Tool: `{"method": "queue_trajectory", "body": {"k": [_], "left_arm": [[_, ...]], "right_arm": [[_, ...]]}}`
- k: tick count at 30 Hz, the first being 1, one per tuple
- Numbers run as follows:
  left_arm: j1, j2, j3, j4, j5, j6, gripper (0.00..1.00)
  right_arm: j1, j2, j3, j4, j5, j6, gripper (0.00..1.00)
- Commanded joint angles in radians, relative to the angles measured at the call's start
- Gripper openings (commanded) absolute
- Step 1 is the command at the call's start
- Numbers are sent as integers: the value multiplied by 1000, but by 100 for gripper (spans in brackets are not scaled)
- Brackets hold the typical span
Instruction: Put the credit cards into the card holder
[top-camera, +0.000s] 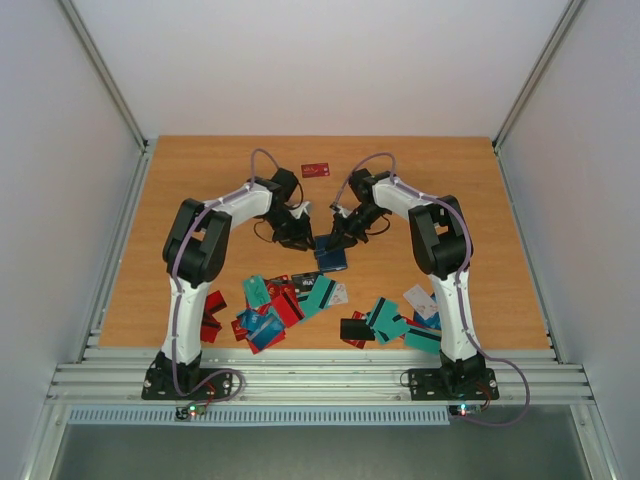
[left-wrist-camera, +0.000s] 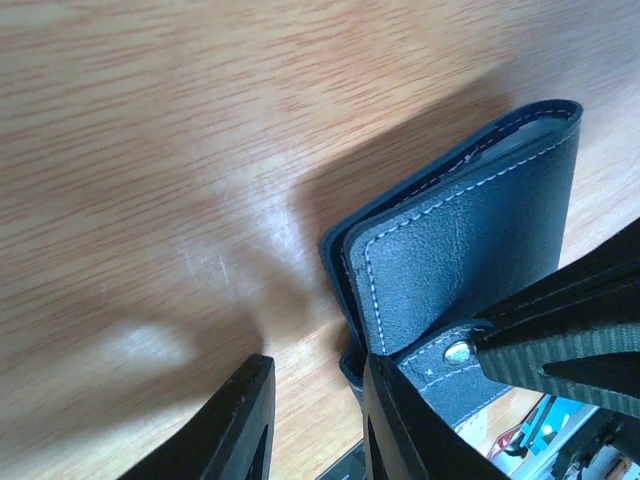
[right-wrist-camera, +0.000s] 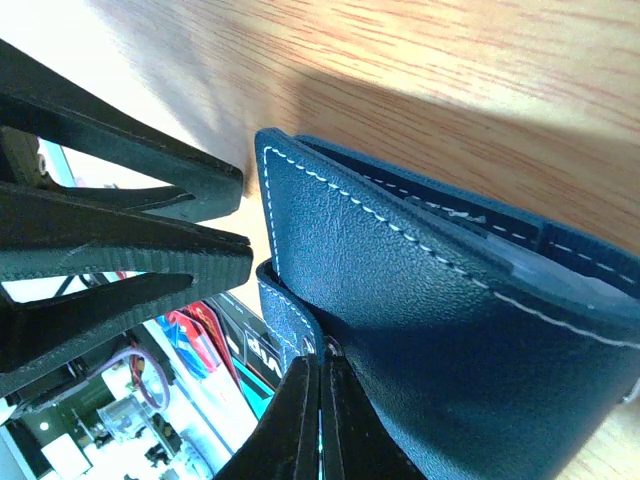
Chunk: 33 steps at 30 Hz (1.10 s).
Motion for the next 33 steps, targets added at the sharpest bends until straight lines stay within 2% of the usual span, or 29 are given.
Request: {"method": "queue_trajectory", "body": {"k": [1,8,18,23,27,33], "left_arm": [[-8,-79,6,22,-23,11,28],[-34,-94,-2,41,3,70,35],[-84,-51,4,54,-30,114,39],[-97,-29,17,28,-93,150,34],[-101,-22,21,32,-150,150,27],[-119,8,65,11,-183,146,25]], "right_arm": [[9,45,-5,-10,81,3,1],[9,71,-17,-17,133,2,1],[6,115,-7,-22,148,-4,1],[1,129,-9,-23,130,-5,1],[-4,132,-9,-22,122,-3,1],[-6,137,-9,-20,102,-3,1]]}}
